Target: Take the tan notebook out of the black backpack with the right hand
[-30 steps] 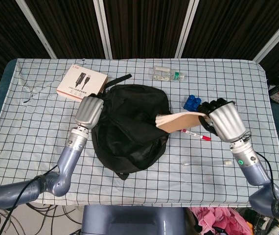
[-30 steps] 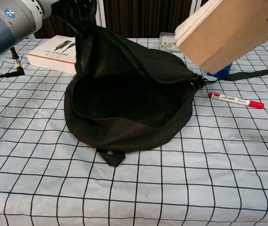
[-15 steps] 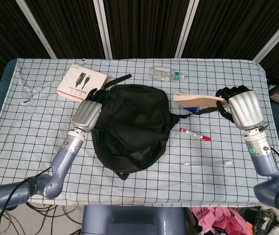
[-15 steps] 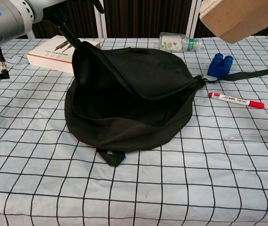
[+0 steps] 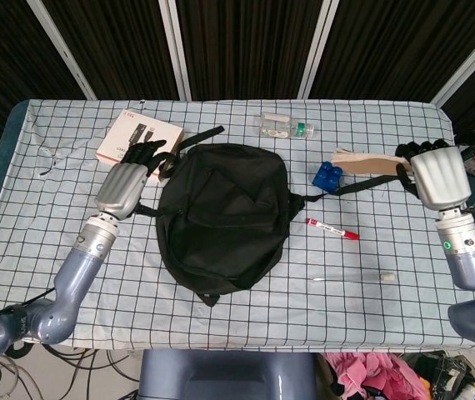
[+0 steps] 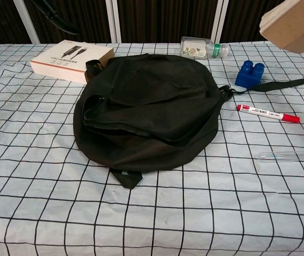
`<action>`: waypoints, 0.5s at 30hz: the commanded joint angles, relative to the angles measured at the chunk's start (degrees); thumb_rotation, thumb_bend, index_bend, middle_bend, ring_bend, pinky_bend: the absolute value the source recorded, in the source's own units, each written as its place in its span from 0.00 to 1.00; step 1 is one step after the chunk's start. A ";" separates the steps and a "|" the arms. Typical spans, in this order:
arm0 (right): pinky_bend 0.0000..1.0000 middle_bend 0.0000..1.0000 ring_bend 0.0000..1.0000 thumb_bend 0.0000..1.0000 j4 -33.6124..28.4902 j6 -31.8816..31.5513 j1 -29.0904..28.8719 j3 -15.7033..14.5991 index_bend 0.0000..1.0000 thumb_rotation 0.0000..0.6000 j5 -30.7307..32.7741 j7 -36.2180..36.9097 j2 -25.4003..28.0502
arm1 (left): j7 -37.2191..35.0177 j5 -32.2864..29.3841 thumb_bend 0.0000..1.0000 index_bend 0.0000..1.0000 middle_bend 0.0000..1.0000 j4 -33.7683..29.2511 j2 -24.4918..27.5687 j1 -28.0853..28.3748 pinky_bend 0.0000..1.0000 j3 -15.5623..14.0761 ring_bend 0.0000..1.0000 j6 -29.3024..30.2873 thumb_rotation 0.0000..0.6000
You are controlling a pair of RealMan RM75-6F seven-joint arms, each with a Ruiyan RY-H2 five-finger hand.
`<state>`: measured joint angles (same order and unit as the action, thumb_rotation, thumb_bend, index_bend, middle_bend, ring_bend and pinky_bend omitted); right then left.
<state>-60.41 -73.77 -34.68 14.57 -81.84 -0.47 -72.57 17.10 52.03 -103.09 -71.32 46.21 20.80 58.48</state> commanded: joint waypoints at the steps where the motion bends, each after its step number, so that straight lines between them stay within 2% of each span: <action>1: 0.59 0.60 0.61 0.45 2.29 1.24 0.08 -0.08 0.68 1.00 1.13 0.24 -0.46 | -3.05 0.86 0.00 0.19 0.06 -3.29 5.83 -2.23 0.00 -0.47 0.00 -2.32 1.00; 9: 0.59 0.60 0.61 0.45 5.76 2.74 0.80 -1.46 0.68 1.00 1.79 -1.03 -1.89 | -3.34 7.19 0.00 0.19 0.07 -2.22 8.67 -6.12 0.00 -3.25 0.00 3.15 1.00; 15: 0.59 0.60 0.61 0.45 7.51 1.52 2.13 -5.50 0.68 1.00 -1.83 -6.86 -2.81 | -4.03 10.61 0.00 0.19 0.07 -1.48 10.00 -9.59 0.00 -6.01 0.00 6.47 1.00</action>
<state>-53.44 -71.49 -33.22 10.64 -82.13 -5.62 -74.94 13.41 62.25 -104.78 -61.79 37.17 15.28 64.59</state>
